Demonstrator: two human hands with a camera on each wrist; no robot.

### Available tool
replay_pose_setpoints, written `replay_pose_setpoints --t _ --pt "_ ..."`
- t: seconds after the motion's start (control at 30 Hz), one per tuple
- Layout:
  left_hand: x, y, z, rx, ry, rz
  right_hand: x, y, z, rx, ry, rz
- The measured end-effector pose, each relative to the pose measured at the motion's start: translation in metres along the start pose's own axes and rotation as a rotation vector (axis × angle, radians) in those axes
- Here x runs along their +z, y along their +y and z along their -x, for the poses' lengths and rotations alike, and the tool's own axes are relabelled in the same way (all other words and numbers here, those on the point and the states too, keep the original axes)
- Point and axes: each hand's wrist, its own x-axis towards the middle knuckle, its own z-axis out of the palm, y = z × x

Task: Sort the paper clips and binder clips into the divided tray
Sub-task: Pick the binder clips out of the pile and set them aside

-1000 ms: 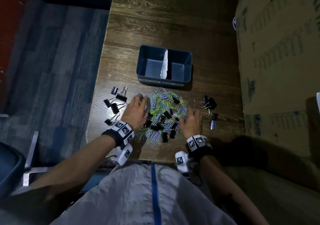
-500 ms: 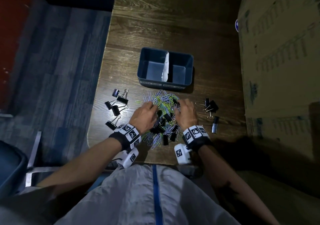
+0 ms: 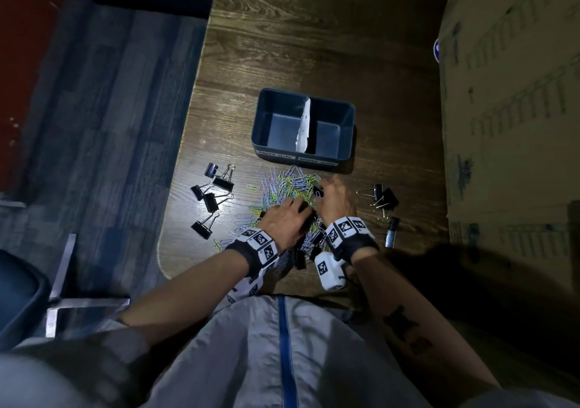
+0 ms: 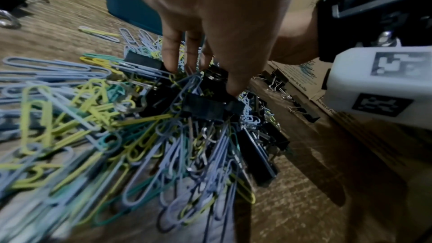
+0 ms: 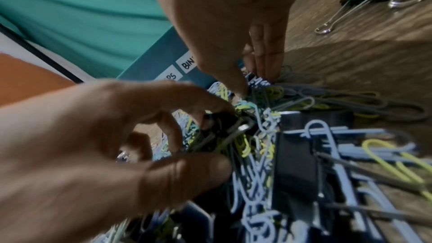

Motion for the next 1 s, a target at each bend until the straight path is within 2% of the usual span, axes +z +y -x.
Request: replay_pose_setpoints --t 0.1,0.27,0.37,0.53,0.63,0.73,0.8,0.87,1.0 --pt "-0.005 0.005 -0.006 -0.019 -0.007 0.040 -0.003 0.001 0.002 0.024 0.009 -0.013" --pt "-0.008 0.004 -0.001 -0.011 0.095 0.184 -0.007 0.003 0.007 -0.009 0.073 -0.060" --pt "-0.008 -0.004 0.006 -0.016 0.157 0.267 -0.011 0.007 0.009 0.039 0.120 -0.095" --pt "-0.009 -0.019 0.018 0.035 0.228 0.334 -0.022 0.014 0.010 0.052 0.060 -0.032" --pt "-0.008 -0.026 0.022 0.025 0.235 0.384 -0.019 0.012 0.008 -0.058 0.016 -0.030" --pt "-0.011 -0.026 0.027 -0.020 0.241 0.521 -0.010 0.007 0.006 -0.146 -0.097 0.041" --pt "-0.015 -0.026 0.031 -0.075 0.243 0.598 -0.010 0.003 0.005 -0.108 -0.125 0.084" --pt "-0.019 -0.031 0.036 -0.130 0.269 0.590 -0.015 0.001 0.003 -0.064 -0.109 0.090" --pt "-0.022 -0.054 0.045 -0.291 0.330 0.488 -0.016 0.001 0.001 -0.079 -0.064 0.038"
